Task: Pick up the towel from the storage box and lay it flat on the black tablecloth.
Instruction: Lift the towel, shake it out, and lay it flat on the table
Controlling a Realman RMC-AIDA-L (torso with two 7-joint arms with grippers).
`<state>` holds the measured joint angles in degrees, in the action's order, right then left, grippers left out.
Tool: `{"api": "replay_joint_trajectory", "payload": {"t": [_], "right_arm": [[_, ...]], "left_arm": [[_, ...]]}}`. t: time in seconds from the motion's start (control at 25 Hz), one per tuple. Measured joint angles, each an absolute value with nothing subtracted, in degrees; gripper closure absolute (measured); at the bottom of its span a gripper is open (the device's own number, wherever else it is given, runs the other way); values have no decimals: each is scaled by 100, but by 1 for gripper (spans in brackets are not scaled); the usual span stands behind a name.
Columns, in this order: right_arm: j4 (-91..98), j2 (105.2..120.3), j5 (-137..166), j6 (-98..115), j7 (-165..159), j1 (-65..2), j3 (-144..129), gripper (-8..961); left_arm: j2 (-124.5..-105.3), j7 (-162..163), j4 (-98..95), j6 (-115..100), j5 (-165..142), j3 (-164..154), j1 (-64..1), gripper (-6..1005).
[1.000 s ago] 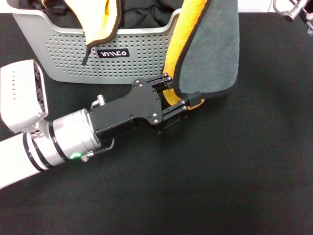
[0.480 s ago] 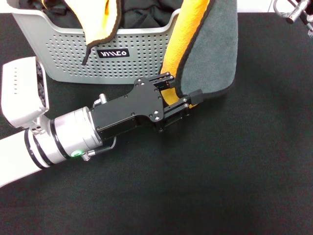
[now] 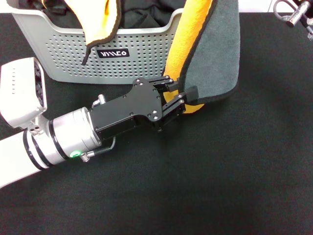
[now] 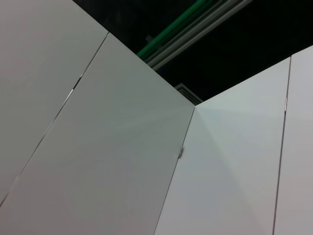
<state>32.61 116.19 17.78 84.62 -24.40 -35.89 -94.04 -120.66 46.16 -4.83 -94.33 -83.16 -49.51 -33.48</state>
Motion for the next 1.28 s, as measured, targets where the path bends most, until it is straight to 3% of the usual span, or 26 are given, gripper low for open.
{"api": "replay_joint_trajectory", "payload": {"t": [0.08,0.52,0.96,1.28], "right_arm": [[3261,11619,1778,8462,-2443,-3586,-9406,897],[3261,11618,1713,8464,-2443,-3559,-9522,892],[3297,11570,1756,8403,-3665,-3016,-9531,888],[3388,11328,2622,7864,-4880,-2684,-9483,884]], "left_arm": [[-12067,4620,-483,-9438,-8320,-4951,-3347,538],[-12067,4668,-483,-9447,-8326,-4948,-3348,962],[-12007,5057,-889,-10030,-7893,-4840,-2972,977],[-11876,6381,-2491,-10699,-7350,-4833,-2494,981]]}}
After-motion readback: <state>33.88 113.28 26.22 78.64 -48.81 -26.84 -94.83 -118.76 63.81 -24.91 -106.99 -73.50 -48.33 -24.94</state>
